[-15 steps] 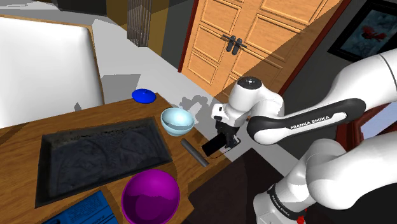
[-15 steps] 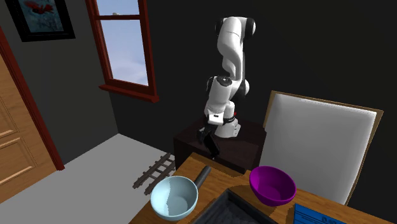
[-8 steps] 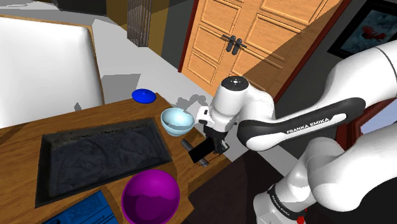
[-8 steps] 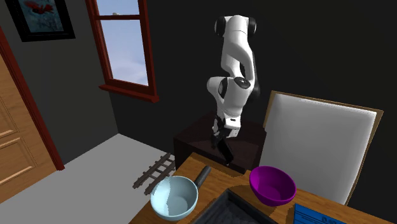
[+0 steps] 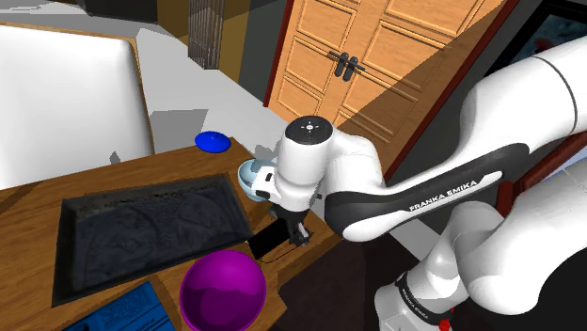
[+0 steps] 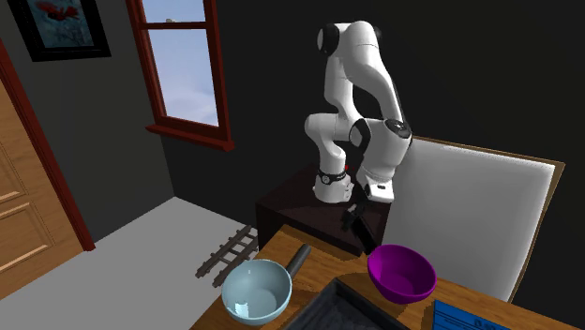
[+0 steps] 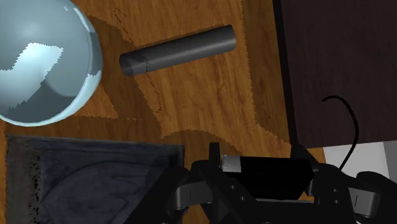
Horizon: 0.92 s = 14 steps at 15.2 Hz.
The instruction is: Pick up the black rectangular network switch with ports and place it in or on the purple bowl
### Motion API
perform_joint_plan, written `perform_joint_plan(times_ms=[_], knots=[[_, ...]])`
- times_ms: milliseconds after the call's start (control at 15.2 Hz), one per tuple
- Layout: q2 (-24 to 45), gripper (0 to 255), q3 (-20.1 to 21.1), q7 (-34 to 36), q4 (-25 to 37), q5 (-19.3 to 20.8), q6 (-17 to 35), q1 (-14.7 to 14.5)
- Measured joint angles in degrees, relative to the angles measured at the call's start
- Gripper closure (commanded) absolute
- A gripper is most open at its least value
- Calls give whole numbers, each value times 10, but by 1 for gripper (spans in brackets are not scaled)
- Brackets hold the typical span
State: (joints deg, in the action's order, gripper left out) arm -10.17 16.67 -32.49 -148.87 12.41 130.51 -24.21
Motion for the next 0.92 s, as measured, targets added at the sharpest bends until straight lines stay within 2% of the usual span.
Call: perform_joint_plan(times_ms=[396,660,924], knots=[[84,255,44,73,116,5,-51,-29],[155,255,64,124,205,23,-84,-51],[185,255,65,145,213,38,-70,-58]])
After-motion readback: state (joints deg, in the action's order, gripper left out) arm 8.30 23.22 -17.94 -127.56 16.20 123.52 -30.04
